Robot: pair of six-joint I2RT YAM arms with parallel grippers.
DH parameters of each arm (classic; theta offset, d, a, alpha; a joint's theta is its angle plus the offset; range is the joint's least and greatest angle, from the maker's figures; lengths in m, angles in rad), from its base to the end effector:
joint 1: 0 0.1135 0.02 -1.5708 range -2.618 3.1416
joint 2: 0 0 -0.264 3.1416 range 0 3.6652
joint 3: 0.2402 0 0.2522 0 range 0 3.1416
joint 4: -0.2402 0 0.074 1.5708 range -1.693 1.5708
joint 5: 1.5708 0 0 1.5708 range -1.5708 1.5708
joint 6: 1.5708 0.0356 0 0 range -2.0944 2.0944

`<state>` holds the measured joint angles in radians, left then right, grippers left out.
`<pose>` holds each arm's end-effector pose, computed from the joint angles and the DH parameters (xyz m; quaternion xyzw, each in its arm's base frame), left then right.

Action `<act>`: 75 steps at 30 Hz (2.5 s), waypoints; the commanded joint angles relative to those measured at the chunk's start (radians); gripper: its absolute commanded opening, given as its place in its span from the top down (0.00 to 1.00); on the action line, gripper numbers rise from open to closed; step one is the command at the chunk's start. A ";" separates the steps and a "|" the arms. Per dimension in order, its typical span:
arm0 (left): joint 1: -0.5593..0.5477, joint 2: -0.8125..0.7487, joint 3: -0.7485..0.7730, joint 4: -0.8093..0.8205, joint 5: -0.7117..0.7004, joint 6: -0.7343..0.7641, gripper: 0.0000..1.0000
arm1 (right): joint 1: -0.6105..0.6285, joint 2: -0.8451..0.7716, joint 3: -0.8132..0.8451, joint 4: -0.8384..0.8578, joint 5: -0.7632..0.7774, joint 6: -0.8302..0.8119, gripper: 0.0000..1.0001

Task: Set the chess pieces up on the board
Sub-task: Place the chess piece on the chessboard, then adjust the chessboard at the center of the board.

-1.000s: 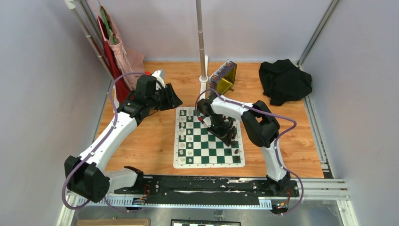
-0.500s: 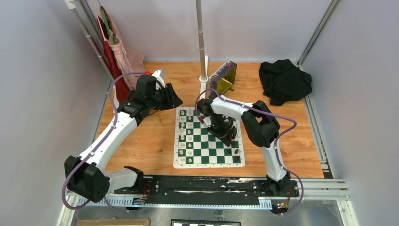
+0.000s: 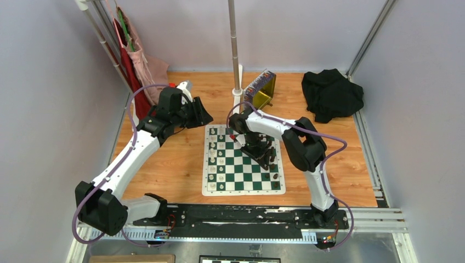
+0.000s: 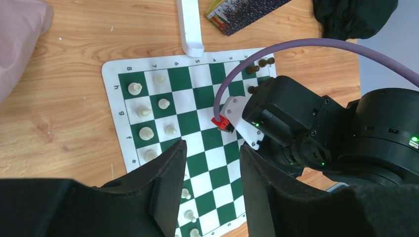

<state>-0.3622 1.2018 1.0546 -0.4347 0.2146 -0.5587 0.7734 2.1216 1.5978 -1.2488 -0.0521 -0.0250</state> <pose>0.2468 -0.1016 0.3234 -0.0353 0.8759 -0.2941 0.3808 0.2694 0.2656 0.1606 0.3841 -0.9174 0.0127 0.1032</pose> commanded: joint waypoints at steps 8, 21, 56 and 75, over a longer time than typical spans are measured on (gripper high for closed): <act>0.006 -0.006 0.043 0.007 0.010 -0.014 0.51 | -0.006 -0.107 0.108 -0.056 0.089 0.018 0.72; 0.006 0.000 0.072 -0.024 -0.007 -0.022 0.51 | -0.032 -0.313 0.231 0.220 0.268 0.078 0.73; 0.006 0.118 0.159 -0.025 -0.004 0.002 0.51 | -0.519 0.036 0.181 0.915 -0.100 -0.217 0.60; 0.006 0.140 0.156 -0.014 -0.034 -0.002 0.51 | -0.550 0.076 0.174 0.949 -0.176 -0.235 0.60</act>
<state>-0.3622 1.3407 1.1912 -0.4583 0.1951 -0.5743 0.2466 2.1605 1.7439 -0.3084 -0.2062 -0.2489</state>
